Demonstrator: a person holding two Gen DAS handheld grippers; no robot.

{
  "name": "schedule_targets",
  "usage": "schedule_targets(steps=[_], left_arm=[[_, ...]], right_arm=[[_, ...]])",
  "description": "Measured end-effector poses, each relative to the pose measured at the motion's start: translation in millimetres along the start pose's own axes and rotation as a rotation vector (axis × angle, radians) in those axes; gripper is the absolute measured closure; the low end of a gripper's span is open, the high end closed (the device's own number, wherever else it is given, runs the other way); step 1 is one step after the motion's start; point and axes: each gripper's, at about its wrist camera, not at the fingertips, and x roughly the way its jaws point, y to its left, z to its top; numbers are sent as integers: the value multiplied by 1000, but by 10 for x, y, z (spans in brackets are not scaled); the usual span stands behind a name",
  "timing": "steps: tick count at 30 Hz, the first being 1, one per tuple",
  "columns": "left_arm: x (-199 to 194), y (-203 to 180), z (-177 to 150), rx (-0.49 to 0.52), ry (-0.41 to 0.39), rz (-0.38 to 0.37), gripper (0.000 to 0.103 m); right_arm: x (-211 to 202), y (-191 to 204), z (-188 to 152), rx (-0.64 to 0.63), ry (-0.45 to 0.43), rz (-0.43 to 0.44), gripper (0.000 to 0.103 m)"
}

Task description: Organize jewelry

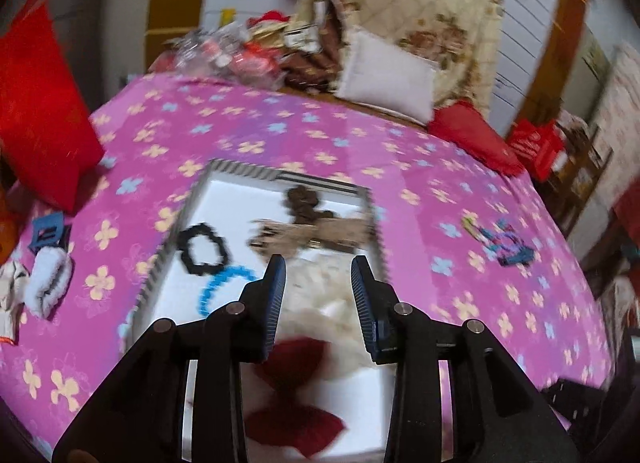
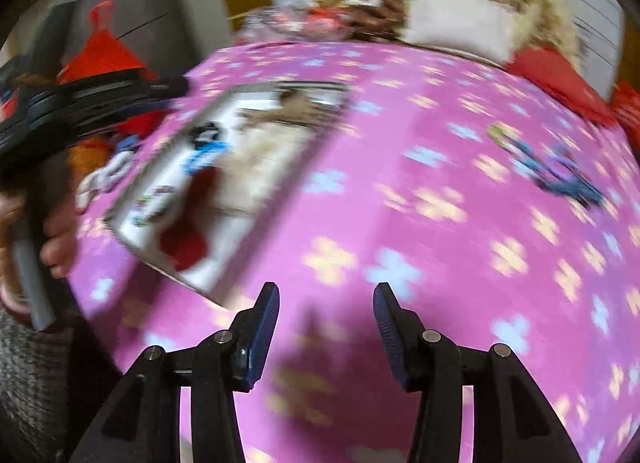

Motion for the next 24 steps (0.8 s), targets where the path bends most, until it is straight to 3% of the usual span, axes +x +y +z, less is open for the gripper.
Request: schedule_targets(steps=[3,8,12,16,20,24], left_arm=[[-75,-312,-68,41,2,-24,60],[-127,-926,-284,66,77,-132,58],[-40,-1421,-531,136,133,-172,58],[220,-1725,-815,226,204,-184,58],[377,-1749,-959,256,218,-203,58],[468,-1711,-1004,259,217,-218,58]], right_arm=[[-111,-410,-154,84,0,-67,56],[-250,-1102,-291,227,-19,-159,56],[-261,-1540,-218,291,-34,-226,56],[-252,-2042,57,383,-69,-250,56],[-164,-2443,421,443,-87,-256,56],[-1,-2591,828,443,-90,-212,56]])
